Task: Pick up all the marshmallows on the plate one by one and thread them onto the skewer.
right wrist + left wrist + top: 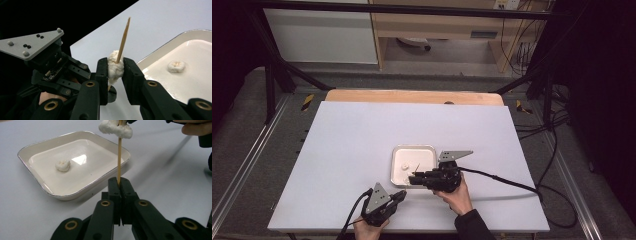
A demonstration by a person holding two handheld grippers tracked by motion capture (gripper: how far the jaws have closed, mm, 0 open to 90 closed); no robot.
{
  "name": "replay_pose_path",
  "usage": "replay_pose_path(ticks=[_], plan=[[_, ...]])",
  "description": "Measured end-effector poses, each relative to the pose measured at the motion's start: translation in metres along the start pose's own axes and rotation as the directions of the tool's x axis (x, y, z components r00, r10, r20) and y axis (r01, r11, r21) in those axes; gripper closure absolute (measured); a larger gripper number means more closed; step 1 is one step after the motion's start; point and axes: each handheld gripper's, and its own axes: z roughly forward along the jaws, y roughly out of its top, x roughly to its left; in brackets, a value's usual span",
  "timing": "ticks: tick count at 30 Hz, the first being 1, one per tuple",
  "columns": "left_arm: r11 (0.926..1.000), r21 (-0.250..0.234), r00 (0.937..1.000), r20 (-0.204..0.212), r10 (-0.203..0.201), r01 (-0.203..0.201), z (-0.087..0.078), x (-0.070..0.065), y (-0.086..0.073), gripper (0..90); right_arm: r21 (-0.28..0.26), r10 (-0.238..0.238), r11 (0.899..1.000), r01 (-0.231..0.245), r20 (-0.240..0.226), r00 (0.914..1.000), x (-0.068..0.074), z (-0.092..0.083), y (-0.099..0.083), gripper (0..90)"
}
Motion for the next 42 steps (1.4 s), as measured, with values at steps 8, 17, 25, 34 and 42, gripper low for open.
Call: replay_pose_path(ticks=[8, 17, 25, 34, 42], plan=[[0.9987, -0.029, 0.9989, -0.020, -0.043, 0.042, -0.011, 0.010, -0.004, 88.7, -0.047, -0.040, 0.998, 0.043, 0.057, 0.9976, 0.004, -0.014, 0.009, 44.5], [0.9955, -0.055, 0.9955, -0.049, -0.080, 0.078, -0.023, 0.022, -0.007, 88.7, -0.029, -0.095, 0.994, 0.102, 0.169, 0.9811, -0.007, -0.009, 0.013, 33.4], [0.9954, -0.038, 0.9940, -0.062, -0.090, 0.088, -0.024, 0.025, -0.007, 88.6, 0.108, -0.172, 0.983, 0.147, 0.280, 0.9444, -0.022, 0.021, 0.020, 29.1], [0.9941, -0.020, 0.9917, -0.070, -0.108, 0.107, -0.024, 0.031, -0.008, 88.6, 0.288, -0.284, 0.938, 0.194, 0.316, 0.9052, -0.038, 0.067, 0.027, 36.6], [0.9933, -0.019, 0.9915, -0.061, -0.115, 0.114, -0.022, 0.030, -0.008, 88.6, 0.350, -0.313, 0.915, 0.199, 0.308, 0.8985, -0.047, 0.078, 0.020, 49.8]])
